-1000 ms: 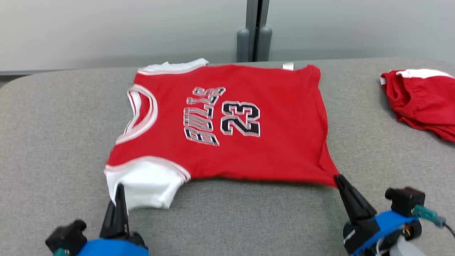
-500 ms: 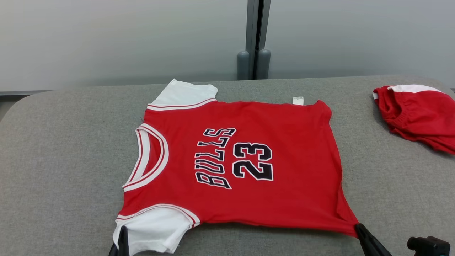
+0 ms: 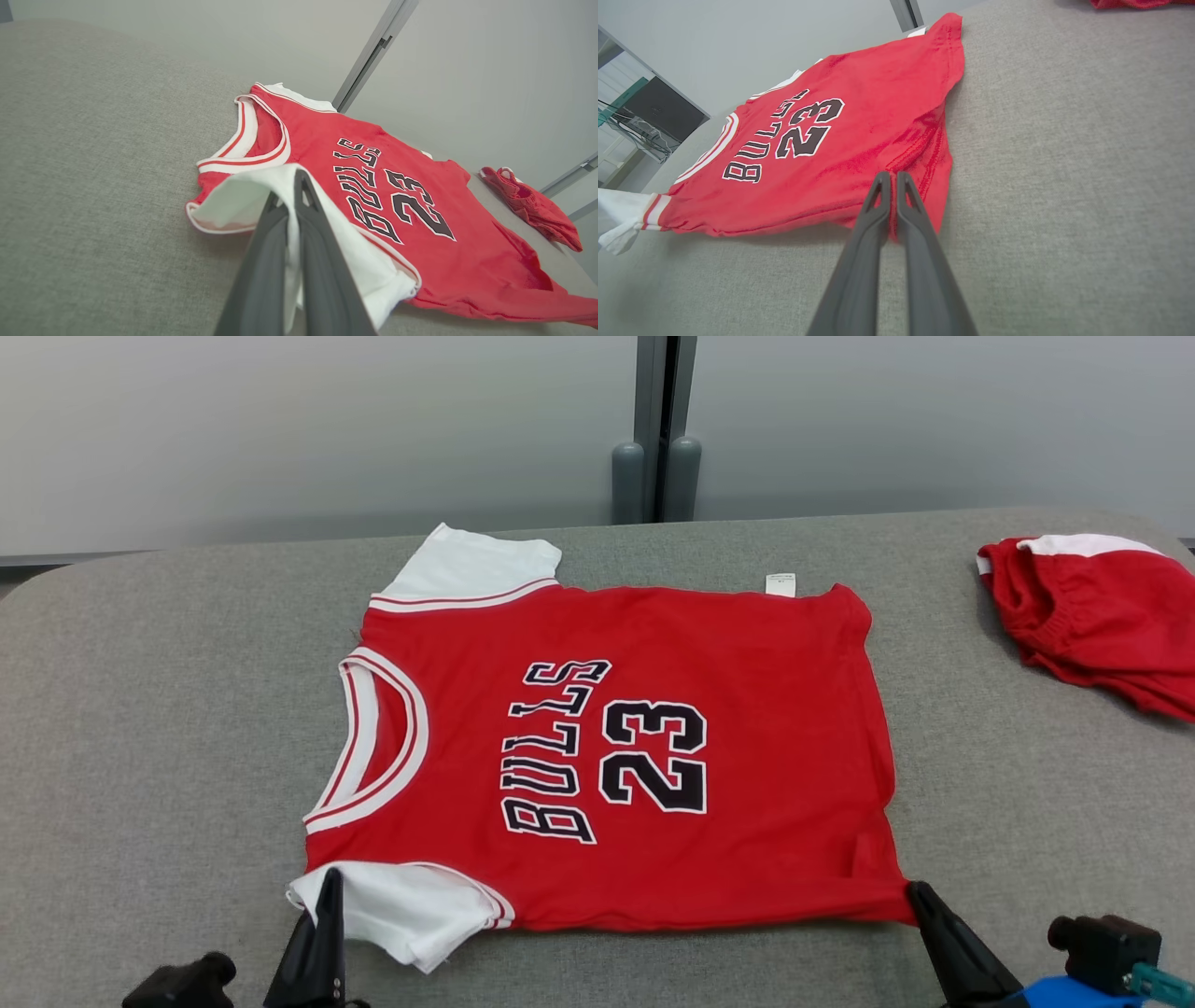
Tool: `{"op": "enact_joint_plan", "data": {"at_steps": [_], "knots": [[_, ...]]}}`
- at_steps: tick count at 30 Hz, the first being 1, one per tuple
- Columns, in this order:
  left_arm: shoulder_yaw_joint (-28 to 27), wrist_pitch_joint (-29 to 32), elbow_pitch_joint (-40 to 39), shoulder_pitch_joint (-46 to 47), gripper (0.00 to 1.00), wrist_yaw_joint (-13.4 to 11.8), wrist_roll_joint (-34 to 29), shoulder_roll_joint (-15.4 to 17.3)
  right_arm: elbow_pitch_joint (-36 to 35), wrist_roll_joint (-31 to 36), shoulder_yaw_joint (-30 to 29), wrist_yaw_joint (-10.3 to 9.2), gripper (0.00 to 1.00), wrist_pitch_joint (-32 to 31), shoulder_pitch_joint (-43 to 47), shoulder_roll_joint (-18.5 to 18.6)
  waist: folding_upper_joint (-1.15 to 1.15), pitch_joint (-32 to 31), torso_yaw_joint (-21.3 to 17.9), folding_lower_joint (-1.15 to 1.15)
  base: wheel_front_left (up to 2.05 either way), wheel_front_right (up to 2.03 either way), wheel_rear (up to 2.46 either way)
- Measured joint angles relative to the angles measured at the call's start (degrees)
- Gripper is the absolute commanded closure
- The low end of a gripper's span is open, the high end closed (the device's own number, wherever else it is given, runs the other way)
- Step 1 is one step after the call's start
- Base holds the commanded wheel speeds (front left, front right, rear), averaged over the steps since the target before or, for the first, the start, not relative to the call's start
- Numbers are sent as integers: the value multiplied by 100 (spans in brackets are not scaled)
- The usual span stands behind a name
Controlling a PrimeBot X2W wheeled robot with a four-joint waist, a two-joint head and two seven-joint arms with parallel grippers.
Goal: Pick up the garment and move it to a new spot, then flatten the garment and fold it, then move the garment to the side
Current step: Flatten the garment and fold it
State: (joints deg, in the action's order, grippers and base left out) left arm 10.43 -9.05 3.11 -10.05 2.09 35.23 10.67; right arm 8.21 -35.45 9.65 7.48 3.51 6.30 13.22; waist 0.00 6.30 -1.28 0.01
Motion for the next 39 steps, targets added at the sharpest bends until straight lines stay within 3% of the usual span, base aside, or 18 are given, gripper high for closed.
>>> {"op": "enact_joint_plan", "data": {"at_steps": [11, 25, 26, 27, 28, 34, 39], "knots": [[126, 250, 755, 1423, 100, 286, -94, 367, 470, -38, -45, 0, 100, -202, -1039, -5, 0, 362, -111, 0, 0, 0, 0], [510, 102, 2639, 3163, 100, 501, -57, 523, 1979, 82, 357, 0, 100, 123, -2688, -48, 1, 750, -222, 1, 0, 0, 0], [537, 46, 2767, 3244, 100, 502, -58, 520, 2095, 75, 399, 0, 58, 178, -2758, -57, 1, 760, -219, 0, 0, 0, 0], [571, -15, 2886, 3316, 24, 502, -74, 526, 2201, 75, 435, 0, 19, 243, -2818, -62, 1, 765, -213, 0, 0, 0, 0], [636, -62, 3002, 3392, 0, 503, -98, 525, 2288, 62, 475, 0, 0, 319, -2863, -62, 1, 762, -203, 0, 0, 0, 0], [848, -382, 3450, 3444, 0, 528, -87, 521, 2531, 65, 681, 0, 0, 733, -2765, 88, 0, 590, -128, -1, 0, 0, 0], [812, -527, 3579, 2936, 0, 528, -36, 579, 2512, 103, 749, 0, 0, 855, -2281, 201, 0, 433, -148, -1, 0, 0, 0]]}}
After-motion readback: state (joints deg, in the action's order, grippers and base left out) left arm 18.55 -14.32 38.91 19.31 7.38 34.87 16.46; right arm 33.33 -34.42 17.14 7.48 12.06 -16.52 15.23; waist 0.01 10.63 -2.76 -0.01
